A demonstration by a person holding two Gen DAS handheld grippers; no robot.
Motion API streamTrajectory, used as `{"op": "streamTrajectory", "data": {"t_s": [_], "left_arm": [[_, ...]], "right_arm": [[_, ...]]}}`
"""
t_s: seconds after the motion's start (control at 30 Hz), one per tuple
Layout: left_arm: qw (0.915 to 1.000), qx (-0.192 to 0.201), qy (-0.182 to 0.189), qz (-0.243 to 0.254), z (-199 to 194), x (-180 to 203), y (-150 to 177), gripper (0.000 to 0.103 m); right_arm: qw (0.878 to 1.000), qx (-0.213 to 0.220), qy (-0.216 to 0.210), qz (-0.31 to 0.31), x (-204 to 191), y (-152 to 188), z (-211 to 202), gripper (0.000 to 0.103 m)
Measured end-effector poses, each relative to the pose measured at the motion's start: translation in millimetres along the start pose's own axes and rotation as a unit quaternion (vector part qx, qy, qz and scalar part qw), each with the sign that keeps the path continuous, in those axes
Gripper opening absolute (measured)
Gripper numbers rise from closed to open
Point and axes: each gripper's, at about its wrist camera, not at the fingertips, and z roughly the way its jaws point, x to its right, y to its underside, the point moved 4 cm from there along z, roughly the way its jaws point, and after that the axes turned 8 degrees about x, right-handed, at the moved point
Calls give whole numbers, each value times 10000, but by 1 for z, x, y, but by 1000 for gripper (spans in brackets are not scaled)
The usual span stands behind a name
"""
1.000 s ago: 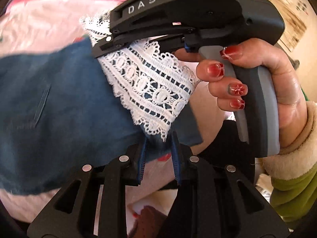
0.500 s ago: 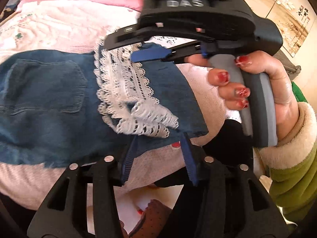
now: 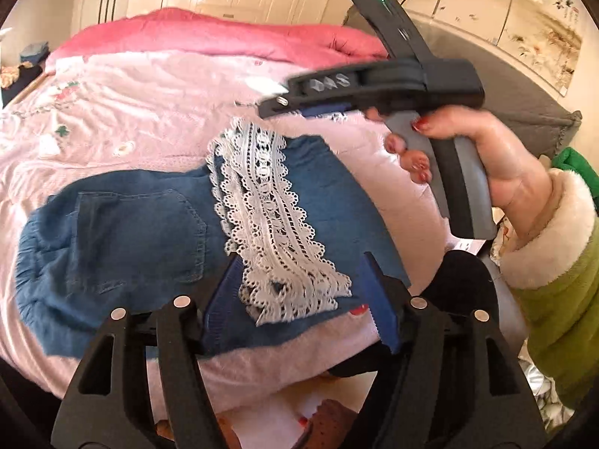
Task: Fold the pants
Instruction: 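Lay the lace-trimmed leg flat over the other leg with the right gripper, then release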
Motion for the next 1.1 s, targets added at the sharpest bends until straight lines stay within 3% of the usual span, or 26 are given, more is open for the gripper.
{"op": "streamTrajectory", "data": {"t_s": [0.13, 0.23, 0.3, 0.37, 0.4, 0.53, 0.77, 1.1], "left_arm": [[9996, -88, -209, 191, 15, 3, -2, 56], [9988, -253, -322, 257, 24, 2, 4, 56], [9985, -353, -327, 243, 30, 1, 8, 56], [9983, -415, -316, 256, 32, 2, 13, 50], [9982, -442, -294, 269, 34, 3, 15, 42], [9979, -466, -307, 341, 35, 3, 20, 23], [9981, -409, -318, 327, 30, 0, 24, 21], [9976, -477, -405, 310, 31, -3, 30, 21]], "right_arm": [[9995, -248, -180, -23, -5, -6, 27, 69], [9987, -497, 5, -149, -7, -3, 45, 68], [9976, -657, 66, -190, -6, 2, 53, 28], [9974, -699, -36, -144, -6, 8, 56, 20], [9976, -669, -35, -150, -5, 10, 54, 18], [9990, -414, -152, 67, 0, 14, 33, 16], [9991, 88, -421, -43, -14, -8, -3, 16], [9968, -591, -210, -497, -38, -3, 71, 16]]}}
